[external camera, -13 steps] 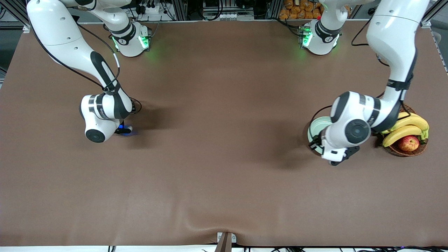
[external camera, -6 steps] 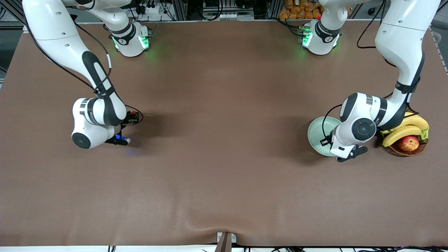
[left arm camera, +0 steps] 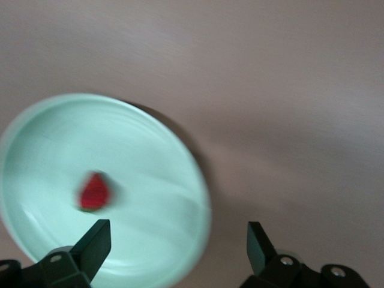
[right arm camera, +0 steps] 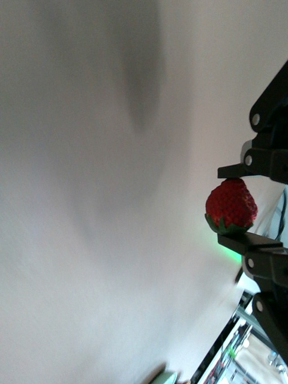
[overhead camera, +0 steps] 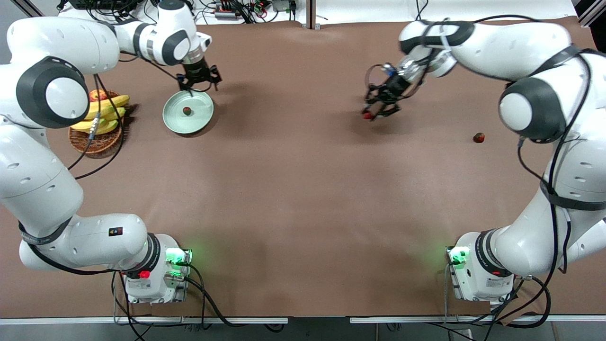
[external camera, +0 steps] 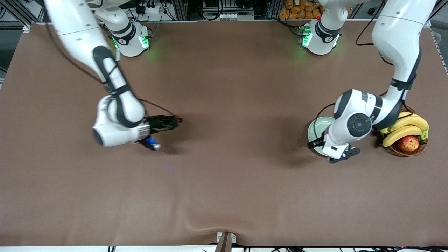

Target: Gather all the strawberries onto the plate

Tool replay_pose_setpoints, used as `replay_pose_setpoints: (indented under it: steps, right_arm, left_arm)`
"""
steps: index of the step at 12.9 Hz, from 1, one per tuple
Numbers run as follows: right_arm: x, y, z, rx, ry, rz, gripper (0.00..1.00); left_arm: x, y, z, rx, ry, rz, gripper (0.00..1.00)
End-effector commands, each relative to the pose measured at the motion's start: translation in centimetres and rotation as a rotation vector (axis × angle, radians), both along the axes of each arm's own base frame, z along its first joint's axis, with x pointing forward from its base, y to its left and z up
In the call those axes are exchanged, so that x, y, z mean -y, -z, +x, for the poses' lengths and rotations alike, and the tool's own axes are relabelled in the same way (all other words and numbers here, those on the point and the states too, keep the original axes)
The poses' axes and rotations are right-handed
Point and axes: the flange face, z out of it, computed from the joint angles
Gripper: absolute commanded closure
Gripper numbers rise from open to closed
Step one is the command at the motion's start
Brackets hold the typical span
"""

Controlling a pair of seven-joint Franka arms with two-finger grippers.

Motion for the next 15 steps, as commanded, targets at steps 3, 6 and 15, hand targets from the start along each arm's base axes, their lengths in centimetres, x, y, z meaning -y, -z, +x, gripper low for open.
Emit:
replay_pose_setpoints:
  steps: [3, 6, 15]
  right_arm:
    - [-13.0, 1.6, -0.8, 0.035, 0.177, 0.044, 0.9]
    - [-17.4, 2.8, -1.9, 0.093, 0.268, 0.055, 0.81]
    - [-13.8, 2.9, -0.5, 0.106, 0.322, 0.026, 0.0]
  left_arm:
    - [9.9, -1.4, -2.6, 0.003, -0.117, -0.02, 0.0]
    - [15.1, -0.2, -4.5, -0.002, -0.178, -0.018, 0.0]
    - [25.0, 4.5, -7.9, 0.019, -0.302, -0.108, 0.0]
